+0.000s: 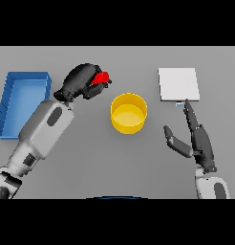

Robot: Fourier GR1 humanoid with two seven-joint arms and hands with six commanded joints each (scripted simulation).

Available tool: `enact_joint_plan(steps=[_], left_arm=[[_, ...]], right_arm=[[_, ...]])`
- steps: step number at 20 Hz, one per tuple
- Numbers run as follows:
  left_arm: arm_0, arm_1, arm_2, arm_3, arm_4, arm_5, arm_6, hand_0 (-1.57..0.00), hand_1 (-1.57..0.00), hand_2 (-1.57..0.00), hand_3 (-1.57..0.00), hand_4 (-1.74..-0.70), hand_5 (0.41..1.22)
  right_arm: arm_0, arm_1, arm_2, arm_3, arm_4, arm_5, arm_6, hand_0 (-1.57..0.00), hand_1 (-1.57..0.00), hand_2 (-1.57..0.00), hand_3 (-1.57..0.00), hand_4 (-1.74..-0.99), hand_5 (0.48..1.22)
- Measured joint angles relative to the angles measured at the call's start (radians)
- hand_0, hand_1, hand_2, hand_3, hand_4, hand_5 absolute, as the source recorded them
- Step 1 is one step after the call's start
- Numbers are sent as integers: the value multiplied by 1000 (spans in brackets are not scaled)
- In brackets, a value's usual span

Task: Pick up the red beaker and tilt it to pour out 1 green nut into yellow bowl. Pick up the yellow bowl and place it on the metallic measuring scale.

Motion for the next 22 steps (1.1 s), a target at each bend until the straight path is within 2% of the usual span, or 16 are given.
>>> enact_joint_plan(steps=[4, 5, 7, 9, 12, 13, 15, 19, 22], left_arm=[[-84, 21, -148, 33, -149, -56, 61, -1571, -1571, -1571, -1571, -1741, 1197], [-103, 25, -176, 45, -172, -82, 68, -1571, -1571, -1571, -1571, -1689, 1202], [-147, 34, -238, 74, -225, -137, 80, -1571, -1571, -1571, -1436, -1705, 1209], [-192, 52, -290, 93, -281, -182, 48, -1571, -1571, -1571, -1362, -1714, 1213], [-258, 47, -358, 143, -354, -242, 12, -1571, -1571, -1571, -1295, -1719, 1217], [-282, 38, -378, 168, -378, -245, -1, -1571, -1571, -1571, -1350, -1721, 1218], [-318, 38, -416, 192, -415, -263, -50, -1571, -1571, -1571, -1429, -1725, 1219], [-374, 32, -494, 220, -488, -283, -125, -1571, -1571, -1571, -1513, -1732, 1220], [-416, 43, -561, 222, -553, -293, -169, -1571, -1571, -1571, -1541, -1736, 1221]], right_arm=[[-1, 9, 2, -1, -10, 5, 9, 1, 1, 1, 1, -1187, 676], [5, 3, 0, -1, -7, 5, 6, 1, 1, 1, 1, -1191, 675], [15, 6, -4, -10, -17, 6, 9, 1, 1, 1, 1, -1191, 675], [7, 13, -9, -3, -23, 0, 25, 1, 1, 1, 1, -1196, 666], [28, 25, -8, -11, -46, 10, 13, 1, 1, 1, 1, -1206, 639], [9, 35, -7, -1, -46, 4, 35, 1, 1, 1, 1, -1212, 631], [20, 40, -6, 8, -41, 0, 4, 1, 1, 1, 1, -1221, 617], [20, 34, -5, 0, -12, -22, -12, 1, 1, 1, 1, -1205, 584], [7, 37, -13, -9, -19, -30, 4, 1, 1, 1, 1, -1173, 572]])
